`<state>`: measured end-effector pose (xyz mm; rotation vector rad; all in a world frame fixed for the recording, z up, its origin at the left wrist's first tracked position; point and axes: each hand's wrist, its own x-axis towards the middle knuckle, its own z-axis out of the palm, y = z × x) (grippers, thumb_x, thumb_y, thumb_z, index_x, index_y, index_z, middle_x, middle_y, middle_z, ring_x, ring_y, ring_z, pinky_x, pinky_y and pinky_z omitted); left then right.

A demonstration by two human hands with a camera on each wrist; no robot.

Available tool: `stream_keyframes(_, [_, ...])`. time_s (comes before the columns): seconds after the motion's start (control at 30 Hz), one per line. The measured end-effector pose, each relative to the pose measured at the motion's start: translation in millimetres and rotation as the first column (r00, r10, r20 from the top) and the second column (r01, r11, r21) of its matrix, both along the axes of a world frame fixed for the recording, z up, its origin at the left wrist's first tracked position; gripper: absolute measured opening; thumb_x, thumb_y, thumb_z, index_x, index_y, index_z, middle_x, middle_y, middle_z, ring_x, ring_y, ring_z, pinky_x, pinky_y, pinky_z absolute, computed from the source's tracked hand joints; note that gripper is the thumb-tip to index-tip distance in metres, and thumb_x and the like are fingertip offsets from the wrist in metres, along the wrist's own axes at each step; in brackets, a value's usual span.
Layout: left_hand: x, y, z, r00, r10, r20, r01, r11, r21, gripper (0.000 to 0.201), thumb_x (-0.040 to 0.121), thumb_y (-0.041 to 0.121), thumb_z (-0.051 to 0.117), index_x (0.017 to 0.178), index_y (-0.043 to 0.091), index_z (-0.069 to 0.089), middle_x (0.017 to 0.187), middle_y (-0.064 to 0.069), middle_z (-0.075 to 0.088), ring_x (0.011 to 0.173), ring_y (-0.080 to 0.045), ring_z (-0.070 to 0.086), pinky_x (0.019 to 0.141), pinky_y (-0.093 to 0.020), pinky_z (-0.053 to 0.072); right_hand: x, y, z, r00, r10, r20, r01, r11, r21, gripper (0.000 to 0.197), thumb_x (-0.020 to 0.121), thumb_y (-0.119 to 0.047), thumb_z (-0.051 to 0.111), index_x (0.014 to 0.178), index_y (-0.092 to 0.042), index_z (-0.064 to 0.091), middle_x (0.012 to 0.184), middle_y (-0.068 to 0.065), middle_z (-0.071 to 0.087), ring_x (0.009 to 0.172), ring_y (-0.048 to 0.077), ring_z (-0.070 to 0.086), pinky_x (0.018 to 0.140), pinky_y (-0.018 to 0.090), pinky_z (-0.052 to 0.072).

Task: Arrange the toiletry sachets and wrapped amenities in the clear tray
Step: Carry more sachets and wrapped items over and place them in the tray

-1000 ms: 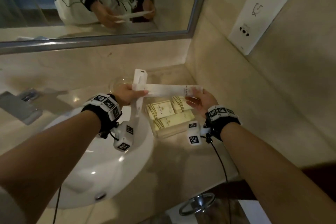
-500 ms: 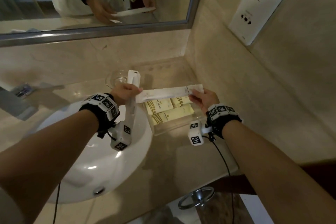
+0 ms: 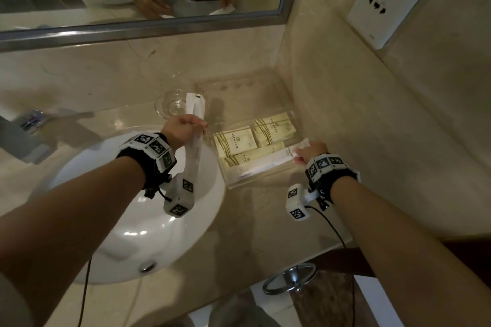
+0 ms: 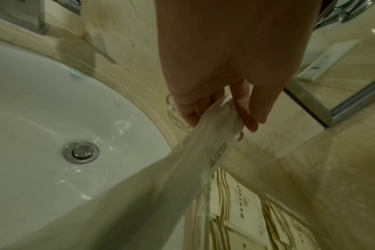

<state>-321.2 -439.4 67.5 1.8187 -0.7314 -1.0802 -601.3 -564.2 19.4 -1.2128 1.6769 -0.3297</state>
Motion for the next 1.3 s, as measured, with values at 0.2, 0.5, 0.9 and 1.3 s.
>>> stream_keyframes(0.2, [-4,3,2,0.999,-0.012,0.031,0.013,1.000,-0.019,0.025,0.086,0.002,0.055,0.068,0.017,0.063,0.047,0.014,0.062,0.062,-0.010,0.052,0.051,-0.016,0.044,8,2,-2,0.865,0.195,-0.463,-0.234,0.972,-0.026,0.033,0.088,-0.021,0.061,0.111,0.003,0.063,0.114,0.018,0.067,0.104,0.031,0.065,0.085,0.032,0.052])
stream_keyframes(0.5, [-9,8,6,0.996,-0.068,0.063,0.070,0.997,-0.026,0.028,0.087,-0.002,0.051,0.073,0.018,0.062,0.073,0.000,0.060,0.065,-0.010,0.053,0.052,-0.015,0.047,15,13,-11,0.683,0.315,-0.658,-0.454,0.890,-0.046,0.042,0.092,-0.013,0.055,0.132,-0.010,0.044,0.132,0.015,0.046,0.112,0.034,0.056,0.091,0.038,0.048])
stream_keyframes(0.9, [-25,7,25,0.986,-0.163,-0.045,0.159,0.983,-0.091,0.037,0.088,-0.007,0.049,0.100,0.027,0.050,0.120,-0.023,0.058,0.093,-0.028,0.067,0.064,-0.034,0.058,39,30,25,0.844,0.348,-0.409,-0.489,0.812,-0.317,0.030,0.094,-0.031,0.050,0.106,-0.004,0.058,0.107,0.009,0.058,0.097,0.028,0.058,0.079,0.031,0.045])
stream_keyframes(1.3, [-47,-1,33,0.962,-0.271,0.021,0.272,0.960,-0.068,0.037,0.090,-0.008,0.047,0.076,0.021,0.028,0.103,-0.025,0.061,0.066,-0.016,0.061,0.045,-0.020,0.052,90,38,80,0.905,0.319,0.283,-0.242,0.930,-0.276,0.024,0.087,-0.024,0.063,0.103,-0.007,0.060,0.065,-0.001,0.050,0.049,0.011,0.044,0.040,0.019,0.038])
